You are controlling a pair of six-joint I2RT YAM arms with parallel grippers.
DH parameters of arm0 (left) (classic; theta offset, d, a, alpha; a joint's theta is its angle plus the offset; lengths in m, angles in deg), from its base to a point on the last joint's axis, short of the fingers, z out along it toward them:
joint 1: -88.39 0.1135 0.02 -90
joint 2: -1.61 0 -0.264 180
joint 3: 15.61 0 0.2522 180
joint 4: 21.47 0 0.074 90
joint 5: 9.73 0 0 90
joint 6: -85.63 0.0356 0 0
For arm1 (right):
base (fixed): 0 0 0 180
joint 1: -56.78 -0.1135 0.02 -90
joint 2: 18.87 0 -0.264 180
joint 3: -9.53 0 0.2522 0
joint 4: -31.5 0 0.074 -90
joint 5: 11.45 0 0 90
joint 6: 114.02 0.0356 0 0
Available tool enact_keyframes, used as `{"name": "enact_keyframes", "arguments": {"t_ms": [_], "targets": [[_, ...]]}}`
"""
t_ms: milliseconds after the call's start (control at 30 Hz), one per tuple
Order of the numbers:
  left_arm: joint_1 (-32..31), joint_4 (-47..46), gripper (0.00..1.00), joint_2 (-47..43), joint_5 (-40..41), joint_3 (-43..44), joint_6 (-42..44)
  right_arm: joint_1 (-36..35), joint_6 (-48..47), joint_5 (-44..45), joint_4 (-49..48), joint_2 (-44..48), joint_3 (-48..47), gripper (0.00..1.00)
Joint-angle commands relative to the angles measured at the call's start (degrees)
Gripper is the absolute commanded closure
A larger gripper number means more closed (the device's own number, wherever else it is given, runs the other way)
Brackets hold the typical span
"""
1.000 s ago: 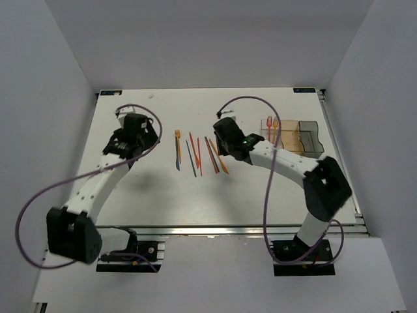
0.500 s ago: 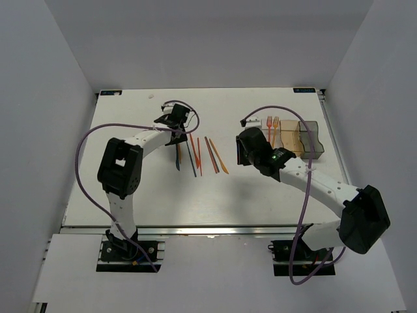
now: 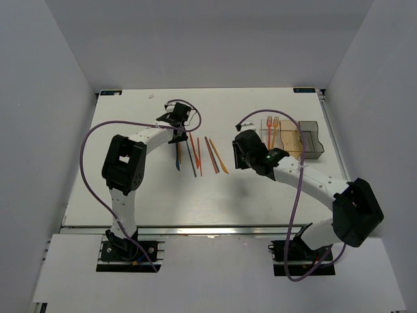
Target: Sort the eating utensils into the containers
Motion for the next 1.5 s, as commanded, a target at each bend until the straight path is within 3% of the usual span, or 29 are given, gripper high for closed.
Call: {"name": "enact_keyframes", "arguments": {"t_ms": [0,67,567,733,900,1467], "targets": [[0.06,-1.45,0.57,1.05,-1.21,2.41,0.77,0.25,-1.13,-0.39,-2.47,-0.38,0.04,0.62],[0.06,-1.27,0.61,1.84,-1.29,3.03,0.95,0.25,-1.13,-0.39,-2.64,-0.38,0.04,0.62],[0.06,-1.89,0.67,3.25,-1.47,2.50,0.95,0.33,-1.66,-0.21,-3.17,-0.29,0.66,0.63],[0.06,-1.63,0.48,0.26,0.90,2.06,1.30,0.25,-1.66,-0.39,-3.43,-1.25,0.75,0.62],[0.06,-1.01,0.45,-1.85,1.96,3.12,2.97,0.33,-1.84,-0.48,-3.43,-1.52,0.83,0.63],[0.06,-3.12,0.64,2.72,-1.38,6.99,4.82,0.25,-2.10,-0.65,-3.87,-1.96,1.27,0.63]]}}
